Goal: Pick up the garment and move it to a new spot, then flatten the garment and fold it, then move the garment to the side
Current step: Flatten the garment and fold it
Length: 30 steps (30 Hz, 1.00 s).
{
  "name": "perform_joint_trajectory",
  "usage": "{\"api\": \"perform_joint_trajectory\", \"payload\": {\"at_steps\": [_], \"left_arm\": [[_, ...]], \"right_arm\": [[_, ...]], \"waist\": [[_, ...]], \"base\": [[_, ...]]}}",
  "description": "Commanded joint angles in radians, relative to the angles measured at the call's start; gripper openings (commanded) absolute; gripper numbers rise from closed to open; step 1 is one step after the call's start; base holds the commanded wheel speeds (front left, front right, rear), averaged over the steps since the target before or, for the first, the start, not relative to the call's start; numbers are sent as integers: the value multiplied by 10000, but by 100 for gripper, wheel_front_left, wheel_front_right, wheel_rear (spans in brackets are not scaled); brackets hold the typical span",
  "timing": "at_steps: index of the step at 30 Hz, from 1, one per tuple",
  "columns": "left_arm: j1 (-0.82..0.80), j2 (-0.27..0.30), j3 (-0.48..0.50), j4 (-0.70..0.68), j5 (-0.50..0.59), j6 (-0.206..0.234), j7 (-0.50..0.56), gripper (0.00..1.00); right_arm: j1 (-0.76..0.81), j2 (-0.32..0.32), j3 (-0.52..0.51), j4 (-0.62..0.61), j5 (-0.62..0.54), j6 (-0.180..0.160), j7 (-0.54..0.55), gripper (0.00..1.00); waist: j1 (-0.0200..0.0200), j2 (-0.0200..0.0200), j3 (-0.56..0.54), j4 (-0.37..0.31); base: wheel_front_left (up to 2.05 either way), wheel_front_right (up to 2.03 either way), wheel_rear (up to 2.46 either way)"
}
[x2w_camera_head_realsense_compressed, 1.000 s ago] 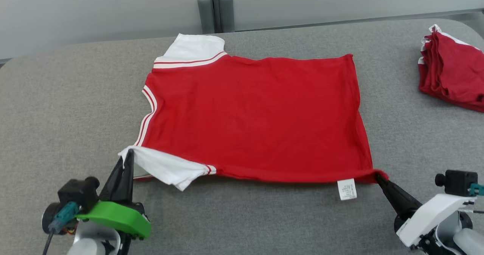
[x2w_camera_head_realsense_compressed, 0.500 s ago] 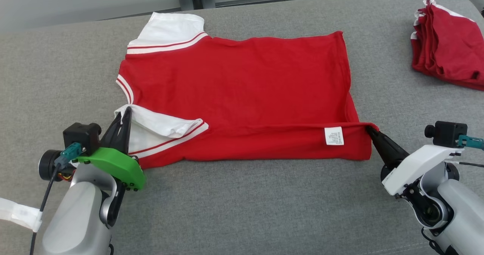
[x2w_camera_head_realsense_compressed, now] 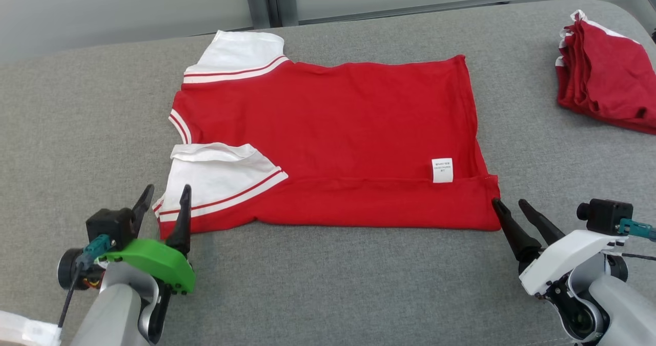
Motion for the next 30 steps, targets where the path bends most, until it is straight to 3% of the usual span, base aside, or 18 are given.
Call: {"api": "perform_joint_trajectory", "payload": {"at_steps": [1,17,18,20,30], "left_arm": [[276,-8,104,-12,-37,-13,-73,100],[-41,-281,-81,1432,-124,-37,-19,100],[-98,-303,-115,1528,-179,-53,-23,48],[-166,-331,-185,1651,-263,-82,-35,0],[171,-194,-152,1481,-634,-114,-76,0]], "right_arm": [[118,46,-11,19,-49,-6,-82,100],[-403,602,210,858,-835,-6,358,100],[-411,686,263,933,-846,-6,405,68],[-445,789,320,1063,-873,-6,433,0],[-209,802,301,1070,-636,-6,105,0]], "waist": [[0,-1,-2,17],[0,-1,335,99],[0,-1,336,101],[0,-1,315,116],[0,-1,-347,305]], "base": [[0,0,0],[0,0,0],[0,0,0],[0,0,0],[0,0,0]]}}
